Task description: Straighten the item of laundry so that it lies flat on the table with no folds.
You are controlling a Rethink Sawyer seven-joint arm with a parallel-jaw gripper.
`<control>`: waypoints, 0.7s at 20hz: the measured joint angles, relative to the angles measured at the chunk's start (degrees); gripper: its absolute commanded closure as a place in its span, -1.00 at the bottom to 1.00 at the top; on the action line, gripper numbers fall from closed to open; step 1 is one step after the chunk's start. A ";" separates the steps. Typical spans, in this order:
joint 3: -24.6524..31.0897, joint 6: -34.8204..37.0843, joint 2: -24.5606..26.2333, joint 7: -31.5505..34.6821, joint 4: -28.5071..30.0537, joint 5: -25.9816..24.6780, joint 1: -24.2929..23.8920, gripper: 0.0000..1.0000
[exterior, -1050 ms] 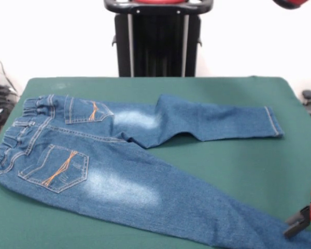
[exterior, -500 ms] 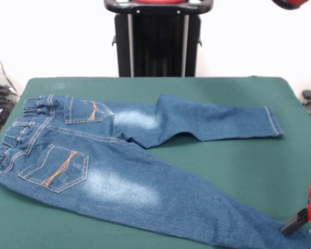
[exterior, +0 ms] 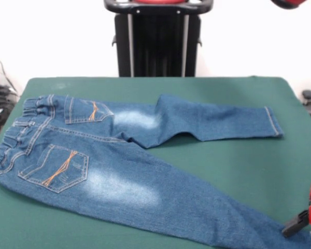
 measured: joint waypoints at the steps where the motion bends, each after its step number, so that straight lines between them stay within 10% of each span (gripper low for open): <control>1: -0.05 0.07 -0.03 0.00 -0.12 0.00 -0.07 1.00; 14: -1.26 1.47 -0.60 0.00 -2.69 -0.17 -1.41 1.00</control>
